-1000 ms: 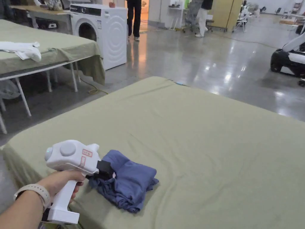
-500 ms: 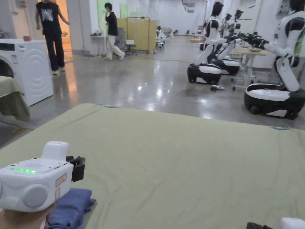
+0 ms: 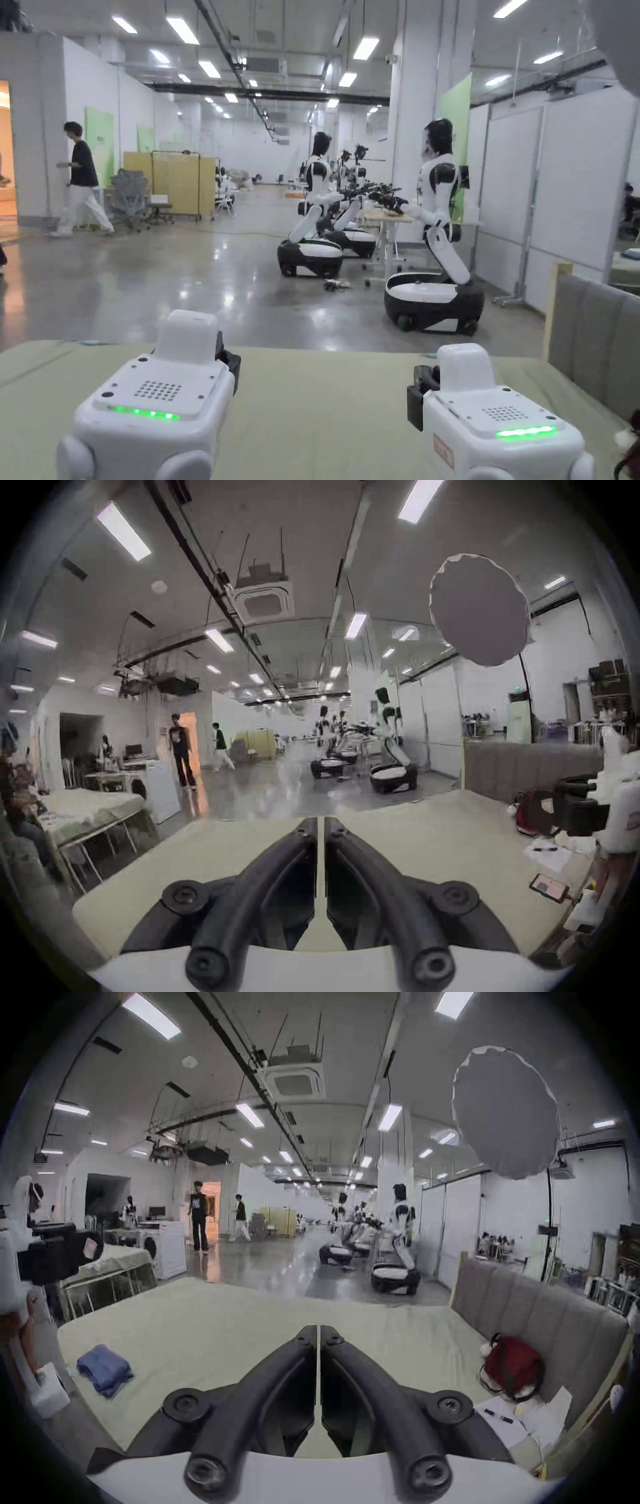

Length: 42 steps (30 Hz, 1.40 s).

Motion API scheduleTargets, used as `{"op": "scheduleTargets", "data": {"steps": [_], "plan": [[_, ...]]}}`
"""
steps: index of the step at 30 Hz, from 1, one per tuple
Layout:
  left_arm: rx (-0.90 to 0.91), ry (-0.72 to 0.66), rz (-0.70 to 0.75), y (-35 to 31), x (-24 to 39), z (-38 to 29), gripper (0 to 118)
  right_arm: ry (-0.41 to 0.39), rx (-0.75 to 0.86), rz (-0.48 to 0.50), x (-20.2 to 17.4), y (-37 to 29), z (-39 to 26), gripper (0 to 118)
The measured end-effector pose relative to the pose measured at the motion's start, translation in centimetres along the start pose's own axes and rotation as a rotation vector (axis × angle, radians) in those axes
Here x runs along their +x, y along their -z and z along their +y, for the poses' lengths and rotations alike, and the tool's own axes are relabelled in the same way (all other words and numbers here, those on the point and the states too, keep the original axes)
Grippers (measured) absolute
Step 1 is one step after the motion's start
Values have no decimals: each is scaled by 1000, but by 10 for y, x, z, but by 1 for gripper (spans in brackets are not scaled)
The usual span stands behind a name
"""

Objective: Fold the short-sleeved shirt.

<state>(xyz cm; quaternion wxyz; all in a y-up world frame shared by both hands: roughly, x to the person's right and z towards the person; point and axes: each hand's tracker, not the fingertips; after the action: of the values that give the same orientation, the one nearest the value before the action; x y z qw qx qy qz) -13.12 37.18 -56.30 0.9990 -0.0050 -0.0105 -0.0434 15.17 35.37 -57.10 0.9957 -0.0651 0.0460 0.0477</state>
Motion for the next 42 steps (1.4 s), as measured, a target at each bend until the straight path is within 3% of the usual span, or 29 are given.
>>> {"op": "scheduleTargets", "data": {"steps": [2, 5, 10, 14, 17, 19, 20, 22, 23, 24, 29, 33, 42], "plan": [[-22, -87, -35, -1, -5, -2, 2, -32, 10, -7, -1, -9, 5, 7], [-47, -67, -24, -7, -5, -2, 2, -58, 22, -22, -3, -21, 17, 7], [-52, -70, -23, -6, -13, -5, 2, -3, 45, -3, -5, -31, 23, 9], [-63, -47, -23, -8, -13, -4, 10, -17, 29, 4, -11, -23, 20, 25], [-60, -37, -22, -8, -13, -6, 34, -51, 24, -12, -22, -34, 19, 51], [-67, -44, -28, -12, -9, -5, 76, -49, 22, -3, -24, -34, 19, 58], [-76, -44, -32, -12, -9, -6, 92, -42, 24, 5, -25, -35, 19, 58], [-69, -24, -22, -13, -6, -9, 114, -25, 39, 13, -24, -32, 19, 70], [-69, -12, -8, -14, -3, -8, 118, -12, 46, 21, -24, -33, 19, 79], [-68, -4, -1, -15, -2, -9, 118, 10, 50, 35, -24, -34, 19, 88], [-63, 4, -10, -29, 2, -4, 118, 104, 88, 64, -30, -44, 27, 89], [-66, -9, -18, -39, 4, 0, 118, 5, 52, -134, -47, -33, 27, 89], [-64, -9, -13, -42, 7, 6, 118, -12, 7, -148, -53, -26, 21, 89]]}}
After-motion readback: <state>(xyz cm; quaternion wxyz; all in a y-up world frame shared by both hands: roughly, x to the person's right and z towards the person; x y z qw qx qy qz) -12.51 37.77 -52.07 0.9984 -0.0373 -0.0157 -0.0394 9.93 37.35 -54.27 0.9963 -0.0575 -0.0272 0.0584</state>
